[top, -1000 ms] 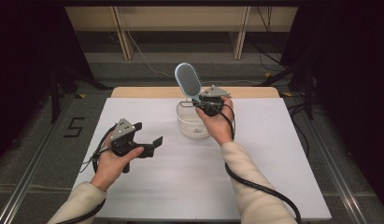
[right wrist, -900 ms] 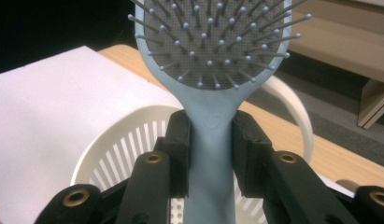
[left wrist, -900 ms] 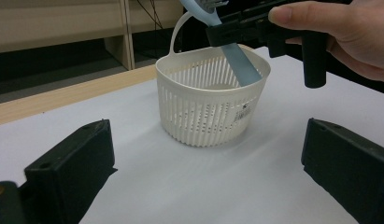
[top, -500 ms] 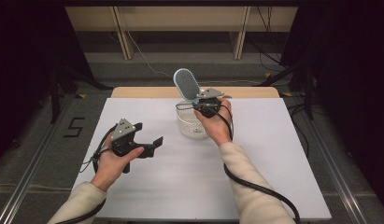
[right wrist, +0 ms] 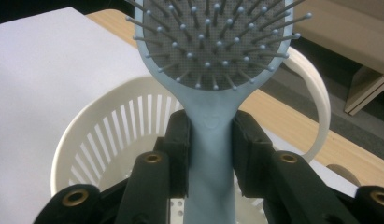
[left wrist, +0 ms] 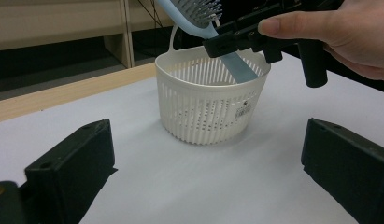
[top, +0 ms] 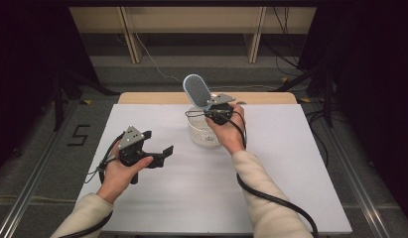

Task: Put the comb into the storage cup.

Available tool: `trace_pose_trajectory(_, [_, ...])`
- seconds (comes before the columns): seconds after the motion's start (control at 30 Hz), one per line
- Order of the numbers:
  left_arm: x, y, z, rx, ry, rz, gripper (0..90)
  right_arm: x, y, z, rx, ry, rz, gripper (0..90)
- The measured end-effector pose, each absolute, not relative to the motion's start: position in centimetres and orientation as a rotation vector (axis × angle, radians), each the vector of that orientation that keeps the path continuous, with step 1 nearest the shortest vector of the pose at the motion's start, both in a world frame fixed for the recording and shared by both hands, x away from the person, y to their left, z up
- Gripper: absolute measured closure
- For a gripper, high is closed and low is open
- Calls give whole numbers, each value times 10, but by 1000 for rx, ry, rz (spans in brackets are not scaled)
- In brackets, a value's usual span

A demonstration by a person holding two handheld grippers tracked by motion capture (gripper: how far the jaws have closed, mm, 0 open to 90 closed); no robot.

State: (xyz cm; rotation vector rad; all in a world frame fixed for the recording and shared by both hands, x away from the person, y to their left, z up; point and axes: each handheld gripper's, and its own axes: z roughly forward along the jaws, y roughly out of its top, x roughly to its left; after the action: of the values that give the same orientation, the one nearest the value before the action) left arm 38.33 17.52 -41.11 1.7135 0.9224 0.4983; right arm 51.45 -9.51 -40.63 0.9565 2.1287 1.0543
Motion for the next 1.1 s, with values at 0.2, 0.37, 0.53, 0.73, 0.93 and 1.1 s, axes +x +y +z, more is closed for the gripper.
trace_pose_trajectory(0.2, [384, 175, -412, 1718, 922, 495, 21, 515, -96, -411, 965, 2165, 1031, 692])
trace_pose_trajectory(0.37, [384, 175, -413, 1723, 923, 491, 21, 515, -98, -419, 977, 2204, 1024, 656])
trace_pose_trajectory(0.53, [384, 174, -414, 1726, 925, 487, 21, 515, -101, -420, 980, 2231, 1021, 629])
trace_pose_trajectory(0.73, [384, 174, -414, 1727, 925, 486, 21, 512, -107, -416, 978, 2210, 1073, 576])
trace_pose_trajectory(0.93, [385, 174, -415, 1729, 926, 483, 21, 508, -111, -408, 960, 2191, 1133, 525])
trace_pose_trajectory(1.1, [385, 174, -415, 1731, 925, 484, 22, 504, -113, -401, 936, 2187, 1172, 448])
